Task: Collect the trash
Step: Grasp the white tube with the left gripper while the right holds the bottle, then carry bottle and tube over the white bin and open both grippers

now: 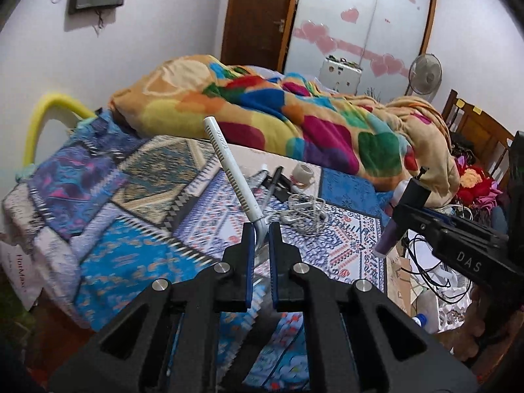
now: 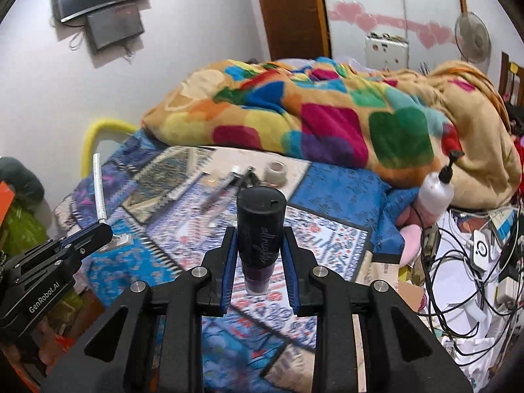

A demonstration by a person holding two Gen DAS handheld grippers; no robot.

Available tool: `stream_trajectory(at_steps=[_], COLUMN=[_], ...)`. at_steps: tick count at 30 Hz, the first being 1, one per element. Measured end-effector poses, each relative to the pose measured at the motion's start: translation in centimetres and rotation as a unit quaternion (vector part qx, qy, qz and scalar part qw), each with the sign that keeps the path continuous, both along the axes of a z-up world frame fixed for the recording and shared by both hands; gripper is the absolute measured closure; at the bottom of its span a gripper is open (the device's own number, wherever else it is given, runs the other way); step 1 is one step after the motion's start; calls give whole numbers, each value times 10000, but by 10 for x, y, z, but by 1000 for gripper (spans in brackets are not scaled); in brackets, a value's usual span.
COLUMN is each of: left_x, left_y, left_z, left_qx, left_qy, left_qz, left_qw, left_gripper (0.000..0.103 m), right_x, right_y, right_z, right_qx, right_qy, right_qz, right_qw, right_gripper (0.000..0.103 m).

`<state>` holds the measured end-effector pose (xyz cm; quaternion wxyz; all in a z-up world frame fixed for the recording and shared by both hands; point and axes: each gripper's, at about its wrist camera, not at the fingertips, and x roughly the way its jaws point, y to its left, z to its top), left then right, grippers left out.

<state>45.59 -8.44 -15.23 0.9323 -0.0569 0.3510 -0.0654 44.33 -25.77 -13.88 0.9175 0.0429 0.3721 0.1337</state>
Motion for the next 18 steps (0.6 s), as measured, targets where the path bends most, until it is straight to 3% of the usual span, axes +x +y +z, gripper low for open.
stream_trajectory(at_steps=[10, 18], left_x=[-72, -124], left_y=[59, 113], left_z=[29, 30], left_qx=[94, 218], left_qy=[-229, -166], left_qz=[512, 966], left_qw=[9984, 9949], left_gripper=[96, 96], right_x=[-49, -80], right_y=[59, 121], right_z=[35, 39], right_qx=[25, 27], right_qy=[-334, -369], right_qz=[645, 1280], right_qw=[9974, 9911], right_gripper=[79, 79])
